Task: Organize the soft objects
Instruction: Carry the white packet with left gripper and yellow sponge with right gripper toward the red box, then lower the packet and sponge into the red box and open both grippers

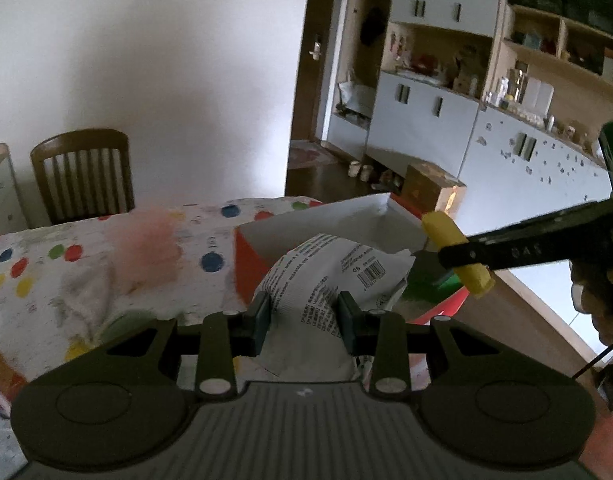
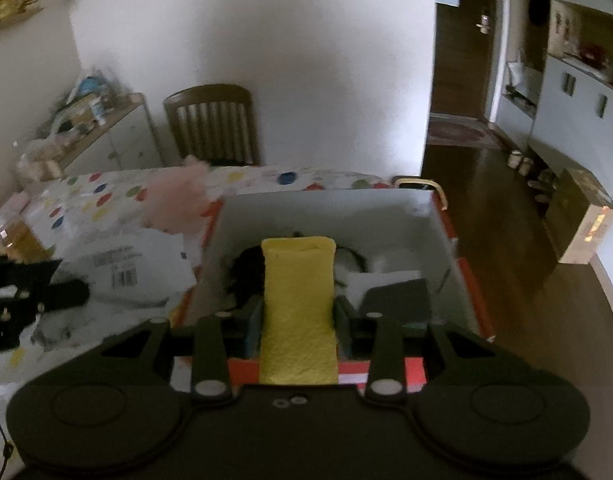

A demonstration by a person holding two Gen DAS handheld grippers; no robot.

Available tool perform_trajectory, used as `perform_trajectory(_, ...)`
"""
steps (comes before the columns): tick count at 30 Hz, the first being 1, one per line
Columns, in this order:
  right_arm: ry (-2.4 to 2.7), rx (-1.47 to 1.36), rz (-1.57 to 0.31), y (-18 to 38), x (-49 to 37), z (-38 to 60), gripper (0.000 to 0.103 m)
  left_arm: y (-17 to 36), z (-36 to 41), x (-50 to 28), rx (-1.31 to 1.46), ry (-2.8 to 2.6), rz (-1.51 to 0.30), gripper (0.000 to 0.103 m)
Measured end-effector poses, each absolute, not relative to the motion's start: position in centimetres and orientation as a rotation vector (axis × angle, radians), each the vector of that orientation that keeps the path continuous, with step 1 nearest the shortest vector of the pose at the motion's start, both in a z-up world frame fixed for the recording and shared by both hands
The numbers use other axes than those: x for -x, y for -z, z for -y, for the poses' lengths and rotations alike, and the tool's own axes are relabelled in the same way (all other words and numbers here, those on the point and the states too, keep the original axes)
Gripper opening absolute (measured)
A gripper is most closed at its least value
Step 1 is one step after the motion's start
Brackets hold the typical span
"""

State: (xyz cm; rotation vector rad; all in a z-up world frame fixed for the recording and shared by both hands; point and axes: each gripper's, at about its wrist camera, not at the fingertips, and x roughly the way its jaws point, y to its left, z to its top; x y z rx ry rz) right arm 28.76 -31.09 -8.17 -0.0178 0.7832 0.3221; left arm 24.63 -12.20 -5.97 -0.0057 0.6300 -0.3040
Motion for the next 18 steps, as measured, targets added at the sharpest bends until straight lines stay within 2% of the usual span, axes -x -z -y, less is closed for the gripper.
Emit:
perform_trajectory(8, -0.249, 0.017, -0.77, 8.8, -32.8, 33.5, 0.036, 7.3, 17.5, -28.6, -0.101, 0.332, -0.655, 0.035)
perform_trajectory(18, -0.228, 0.02, -0.851, 11.3, -38.5, 33.9, 0.036, 9.3, 20.9, -32.8, -0.15, 0.312, -0.684, 0.033)
